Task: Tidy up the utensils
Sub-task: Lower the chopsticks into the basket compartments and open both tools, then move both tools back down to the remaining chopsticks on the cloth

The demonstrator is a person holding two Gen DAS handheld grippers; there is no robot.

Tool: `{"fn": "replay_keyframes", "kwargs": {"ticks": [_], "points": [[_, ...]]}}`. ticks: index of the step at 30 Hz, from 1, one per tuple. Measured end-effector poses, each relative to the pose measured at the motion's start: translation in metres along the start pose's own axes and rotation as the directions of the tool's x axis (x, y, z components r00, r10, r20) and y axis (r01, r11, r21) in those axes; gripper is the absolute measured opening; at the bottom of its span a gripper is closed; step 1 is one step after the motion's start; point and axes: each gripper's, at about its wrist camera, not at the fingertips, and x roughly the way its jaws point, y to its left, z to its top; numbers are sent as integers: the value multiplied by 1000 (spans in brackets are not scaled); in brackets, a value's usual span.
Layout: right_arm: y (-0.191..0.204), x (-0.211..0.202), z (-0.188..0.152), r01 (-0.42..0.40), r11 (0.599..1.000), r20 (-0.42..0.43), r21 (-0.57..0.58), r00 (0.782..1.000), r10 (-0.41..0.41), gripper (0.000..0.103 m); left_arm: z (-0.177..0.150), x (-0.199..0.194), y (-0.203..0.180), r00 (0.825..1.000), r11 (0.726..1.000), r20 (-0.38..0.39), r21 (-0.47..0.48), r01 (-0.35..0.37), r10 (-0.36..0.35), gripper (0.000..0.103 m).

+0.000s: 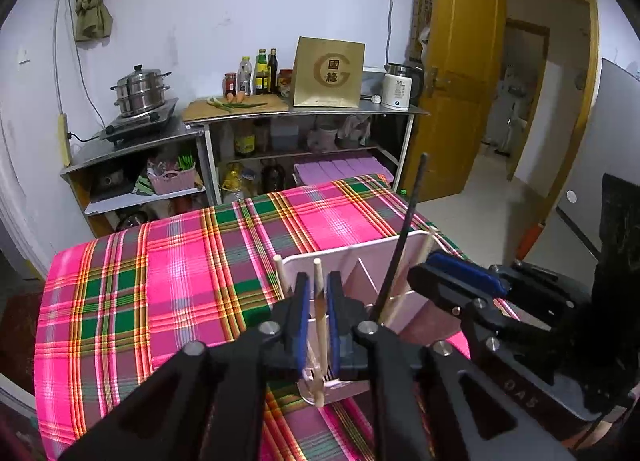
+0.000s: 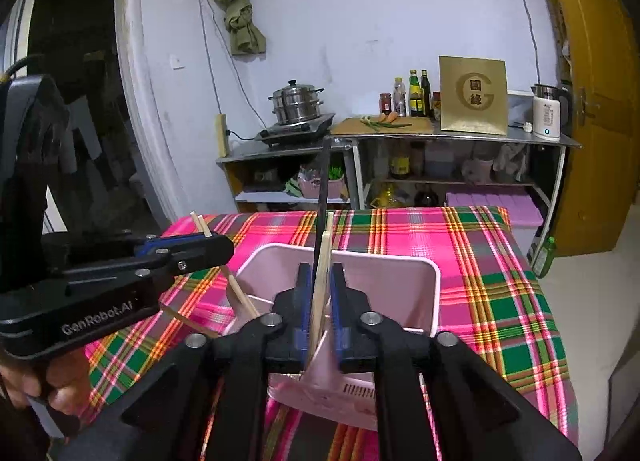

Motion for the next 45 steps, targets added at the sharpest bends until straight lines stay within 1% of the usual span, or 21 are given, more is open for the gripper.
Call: {"fn": "replay_keyframes", "kwargs": {"ticks": [1,2,7,10,12,15,20,24,28,33,37,45], "points": [[0,-3,0,-3,1000,2,2,1000,3,21,-1,-3,1,1000,1000,6,-1,2,-2,22],[0,-6,-1,-6,1000,6,3,1000,6,21,-1,-7,1,1000,1000,14,-5,6,-6,25],[2,-30,-1,-3,1000,35,-1,999,3,21,-8,-33,3,998,1000,54,-23,14,-13,26],[7,-49,-6,1,1000,48,-9,999,0,21,-17,-50,3,997,999,77,-28,20,-18,28],[11,-61,-12,12,1000,56,-16,998,-11,21,-28,-63,3,996,999,91,-37,25,-21,29],[16,-81,-25,6,1000,63,-21,998,-5,22,-47,-79,3,995,998,94,-52,22,-17,29],[24,-114,-51,-4,1000,72,-17,997,6,22,-89,-97,4,997,997,75,-78,10,-4,29],[30,-133,-77,-15,1000,46,-16,999,16,22,-124,-105,0,999,997,47,-78,-1,4,29],[33,-143,-104,-24,1000,8,-16,1000,24,22,-158,-106,-3,1000,995,14,-96,0,1,29],[33,-142,-133,-29,1000,-52,-7,998,28,22,-193,-97,-5,999,994,-52,-114,0,-5,29],[31,-135,-148,-37,999,-94,8,995,37,22,-209,-89,-10,996,993,-88,-119,4,-15,29],[40,-116,-175,-59,998,-169,20,984,62,22,-227,-67,-7,989,989,-146,-148,-5,-17,29]]}}
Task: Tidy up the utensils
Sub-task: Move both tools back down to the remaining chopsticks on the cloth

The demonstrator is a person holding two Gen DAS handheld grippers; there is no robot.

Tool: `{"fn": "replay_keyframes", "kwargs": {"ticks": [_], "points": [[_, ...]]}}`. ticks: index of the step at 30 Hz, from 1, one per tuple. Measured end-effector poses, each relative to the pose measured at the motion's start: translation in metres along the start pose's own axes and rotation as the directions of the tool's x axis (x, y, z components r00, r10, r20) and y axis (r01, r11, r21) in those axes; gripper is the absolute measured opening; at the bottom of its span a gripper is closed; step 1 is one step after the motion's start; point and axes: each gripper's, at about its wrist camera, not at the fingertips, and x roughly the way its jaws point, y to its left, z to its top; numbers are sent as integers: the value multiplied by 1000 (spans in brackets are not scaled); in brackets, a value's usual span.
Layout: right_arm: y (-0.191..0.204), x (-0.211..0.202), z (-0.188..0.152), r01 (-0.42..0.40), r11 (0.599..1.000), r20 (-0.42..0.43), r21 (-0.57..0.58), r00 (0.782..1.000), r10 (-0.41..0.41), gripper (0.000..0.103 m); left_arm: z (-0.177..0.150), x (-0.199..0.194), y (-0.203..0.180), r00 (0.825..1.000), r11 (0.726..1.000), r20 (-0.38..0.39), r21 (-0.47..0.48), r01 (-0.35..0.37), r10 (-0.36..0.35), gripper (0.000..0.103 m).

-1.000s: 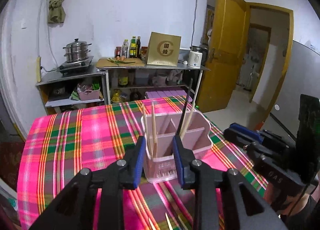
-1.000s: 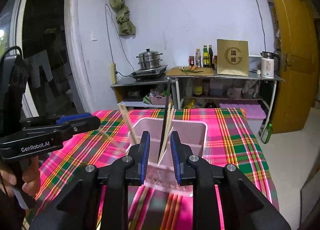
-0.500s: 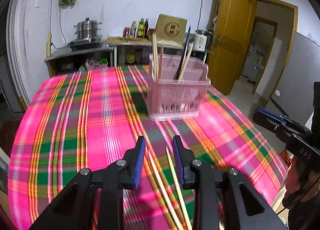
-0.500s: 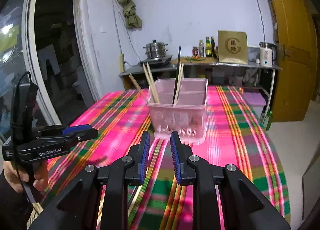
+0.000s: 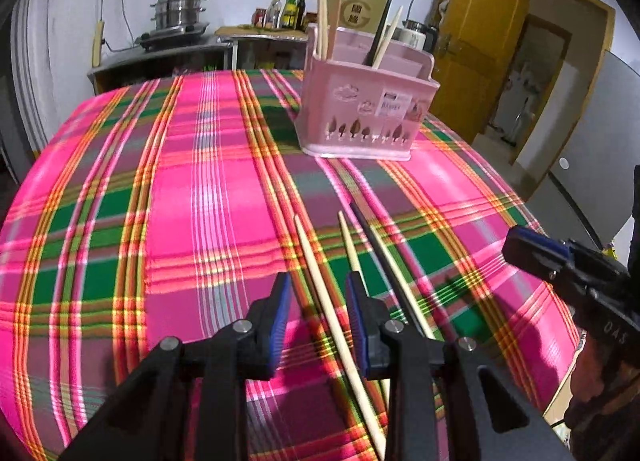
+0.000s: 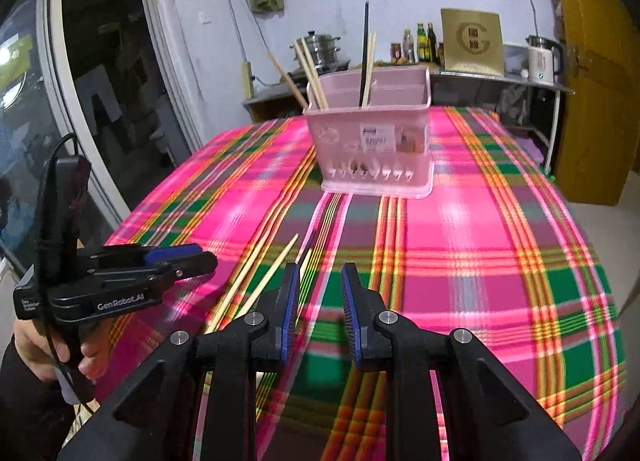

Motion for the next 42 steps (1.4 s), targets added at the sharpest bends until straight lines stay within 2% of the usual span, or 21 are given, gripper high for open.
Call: {"fn": "replay_keyframes", "kwargs": {"ticks": [9,17,36,42], "points": [[13,34,-11,-4,1000,-88,-15,996,3,22,-3,24,-3,998,1000,-63,12,-17,18,29],[17,59,-14,5,1000,-158,-8,987,-6,22,-2,29,-2,997,1000,-71,19,-24,25,29],[24,73,-11,80,996,-201,-45,976,-87,22,-2,29,-1,998,1000,-64,23,-20,21,30],[30,74,-10,73,996,-204,-50,976,-82,22,-2,29,-1,998,1000,-67,22,-17,18,30]]}}
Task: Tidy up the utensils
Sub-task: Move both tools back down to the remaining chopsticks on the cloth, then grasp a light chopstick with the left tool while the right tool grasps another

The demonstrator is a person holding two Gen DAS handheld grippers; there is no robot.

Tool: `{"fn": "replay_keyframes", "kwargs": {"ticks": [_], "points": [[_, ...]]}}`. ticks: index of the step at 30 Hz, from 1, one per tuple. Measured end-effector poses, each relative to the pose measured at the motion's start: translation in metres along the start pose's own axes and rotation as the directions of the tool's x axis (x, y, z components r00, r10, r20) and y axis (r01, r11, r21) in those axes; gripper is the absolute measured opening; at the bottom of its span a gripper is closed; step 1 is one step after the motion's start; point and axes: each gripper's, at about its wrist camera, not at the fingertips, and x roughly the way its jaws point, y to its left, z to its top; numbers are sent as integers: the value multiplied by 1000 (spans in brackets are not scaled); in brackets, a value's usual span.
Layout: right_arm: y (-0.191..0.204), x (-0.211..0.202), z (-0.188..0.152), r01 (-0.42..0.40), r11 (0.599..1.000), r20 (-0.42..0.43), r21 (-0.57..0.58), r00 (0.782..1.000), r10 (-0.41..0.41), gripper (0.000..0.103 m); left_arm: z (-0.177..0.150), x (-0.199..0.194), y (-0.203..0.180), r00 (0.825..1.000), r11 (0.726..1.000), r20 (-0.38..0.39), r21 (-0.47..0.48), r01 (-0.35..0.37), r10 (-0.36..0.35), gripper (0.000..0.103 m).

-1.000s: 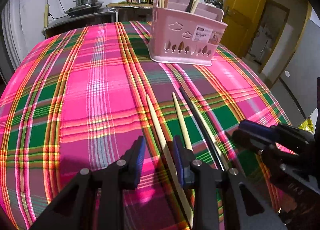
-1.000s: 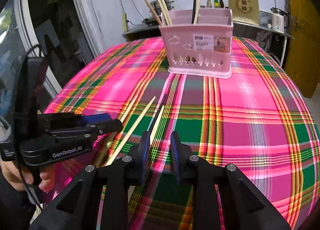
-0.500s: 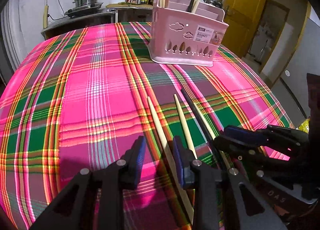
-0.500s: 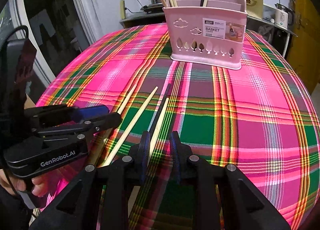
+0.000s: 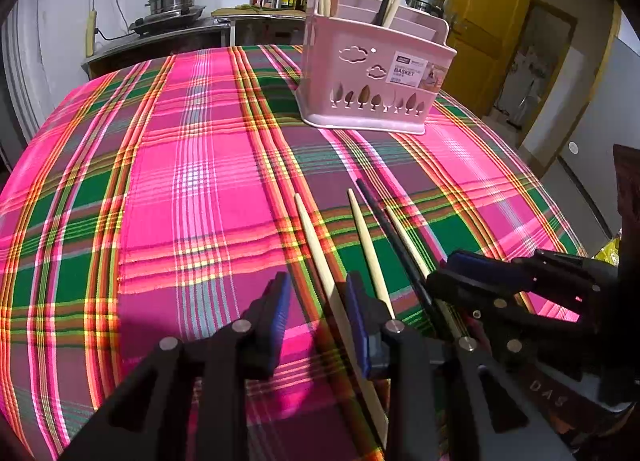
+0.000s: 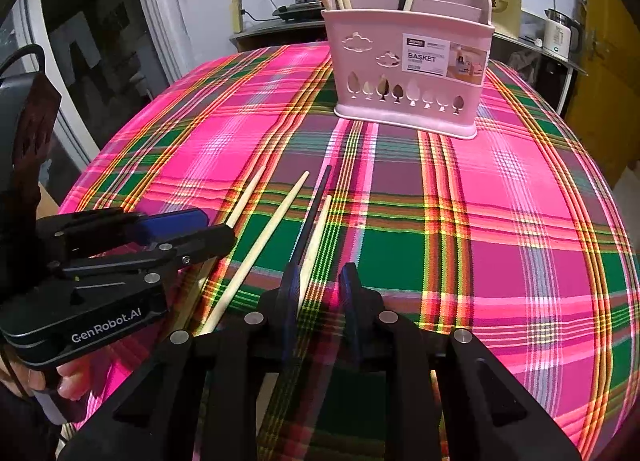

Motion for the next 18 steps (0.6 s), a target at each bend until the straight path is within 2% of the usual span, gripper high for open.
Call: {"fn": "replay_keyframes", "kwargs": {"ticks": [10,18], "points": [[6,6,1,38,999,-9,-35,999,-39,22,0,0,0,1000,1000,0,0,0,0,30],[-16,-1,-1,75,997,-13,0,997,-75,22,2,3,-5,1000,999,-6,38,-24,24,30]]}}
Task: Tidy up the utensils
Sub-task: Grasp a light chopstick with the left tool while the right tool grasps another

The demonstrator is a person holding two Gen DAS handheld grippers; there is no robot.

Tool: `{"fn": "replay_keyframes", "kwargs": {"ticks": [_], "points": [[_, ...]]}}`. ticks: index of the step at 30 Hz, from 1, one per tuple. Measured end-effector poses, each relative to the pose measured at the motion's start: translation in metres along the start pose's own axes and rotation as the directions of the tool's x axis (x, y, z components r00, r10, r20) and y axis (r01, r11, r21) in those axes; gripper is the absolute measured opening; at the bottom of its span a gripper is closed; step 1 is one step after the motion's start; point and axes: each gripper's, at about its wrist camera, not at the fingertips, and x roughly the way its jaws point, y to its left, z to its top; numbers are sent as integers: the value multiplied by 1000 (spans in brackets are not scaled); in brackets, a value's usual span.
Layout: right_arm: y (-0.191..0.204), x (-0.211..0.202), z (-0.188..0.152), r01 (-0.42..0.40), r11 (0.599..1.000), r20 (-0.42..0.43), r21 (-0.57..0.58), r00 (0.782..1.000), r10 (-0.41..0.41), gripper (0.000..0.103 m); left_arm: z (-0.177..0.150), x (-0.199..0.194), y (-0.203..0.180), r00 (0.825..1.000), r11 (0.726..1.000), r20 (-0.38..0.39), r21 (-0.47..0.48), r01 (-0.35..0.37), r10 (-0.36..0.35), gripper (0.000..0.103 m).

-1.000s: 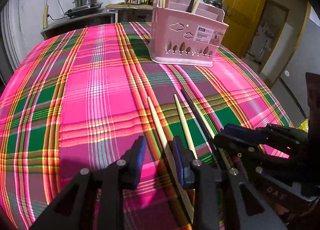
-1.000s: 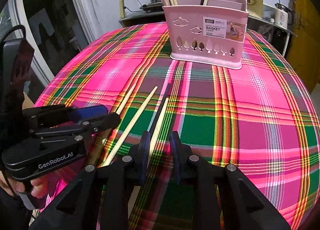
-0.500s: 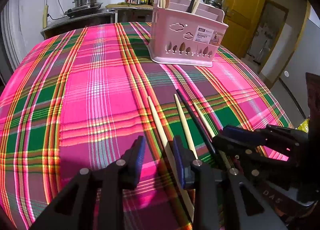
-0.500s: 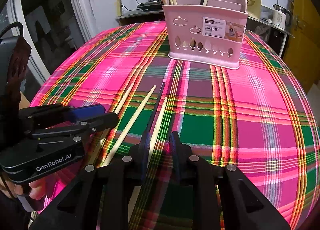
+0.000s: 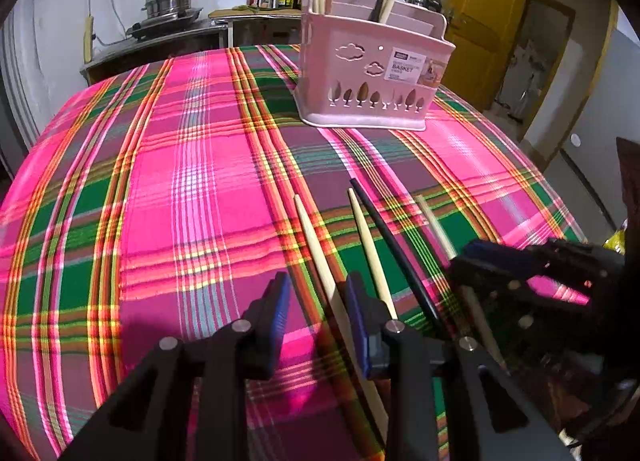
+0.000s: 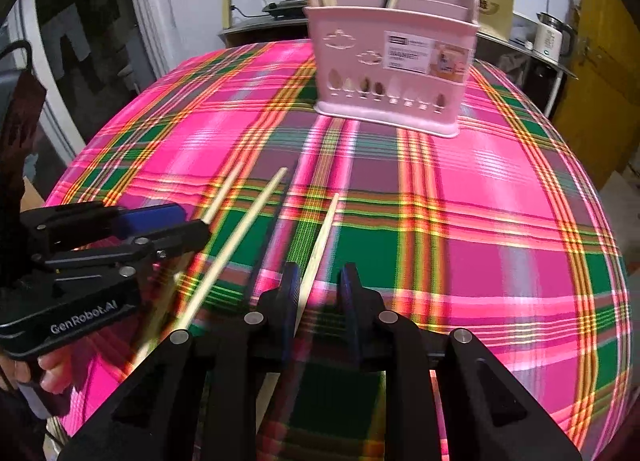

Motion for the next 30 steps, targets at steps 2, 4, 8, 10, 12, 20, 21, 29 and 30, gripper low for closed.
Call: {"fn": "replay_keyframes", "kwargs": {"ticks": [2,4,8,10,12,20,21,29,30], "points": [[-9,-2,0,16,1000,-3,9,1000,-16,22,2,2,0,1000,1000,0,12,-2,2,30],[-19,-3,0,21,1000,-6,22,1000,-21,22,6,4,0,1000,1000,-2,18,3,-3,30],[-31,-2,5,33,998,-16,47,999,-32,22,14,11,-2,1000,999,-4,35,2,-2,25],[-32,0,11,40,998,-25,42,999,-39,22,18,14,-3,1000,999,-13,45,2,-2,24],[-31,4,16,47,999,-30,21,999,-46,22,23,17,-3,1000,999,-21,50,3,-2,24],[-32,21,36,26,1000,-43,-4,999,-26,22,33,25,0,999,999,-32,23,22,-21,24],[-31,23,38,29,999,-44,-14,999,-30,22,33,25,0,999,1000,-30,22,21,-21,24],[-27,29,43,41,998,-30,-38,999,-42,11,34,27,1,1000,1000,-23,12,8,-8,17],[-28,29,44,39,998,-31,-40,999,-40,10,36,28,1,1000,1000,-27,11,5,-4,17]]}}
